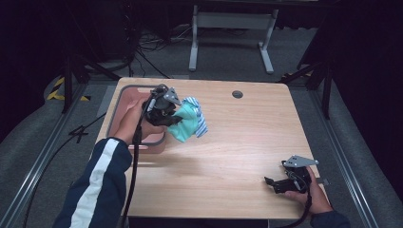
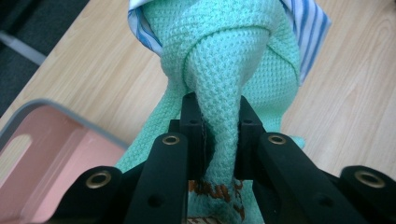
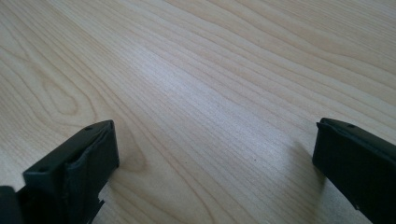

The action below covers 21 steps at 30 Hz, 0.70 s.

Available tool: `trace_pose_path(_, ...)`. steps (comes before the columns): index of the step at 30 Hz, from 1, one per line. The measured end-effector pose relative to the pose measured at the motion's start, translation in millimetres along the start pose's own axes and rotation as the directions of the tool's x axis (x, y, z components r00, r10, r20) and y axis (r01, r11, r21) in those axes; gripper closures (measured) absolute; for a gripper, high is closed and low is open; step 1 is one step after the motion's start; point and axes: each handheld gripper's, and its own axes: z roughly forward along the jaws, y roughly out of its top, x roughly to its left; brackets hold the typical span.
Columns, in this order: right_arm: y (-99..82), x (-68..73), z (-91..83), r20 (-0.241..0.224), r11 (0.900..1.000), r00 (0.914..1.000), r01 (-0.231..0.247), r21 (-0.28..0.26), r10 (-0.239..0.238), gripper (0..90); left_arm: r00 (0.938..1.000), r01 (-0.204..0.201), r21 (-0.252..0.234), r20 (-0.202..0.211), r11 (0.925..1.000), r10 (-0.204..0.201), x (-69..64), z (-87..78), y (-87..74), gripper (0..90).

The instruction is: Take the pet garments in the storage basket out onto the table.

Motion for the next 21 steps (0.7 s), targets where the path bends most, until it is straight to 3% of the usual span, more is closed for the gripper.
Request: trace_pose_path(21,0.0,0.0,0.0,0.000,1.0000,1.0000,0.000,0.000,0.000,0.5,0.9929,-0.072,0.054,0.098,0.9959,0.067,-32.0,67.1,31.3,79.0)
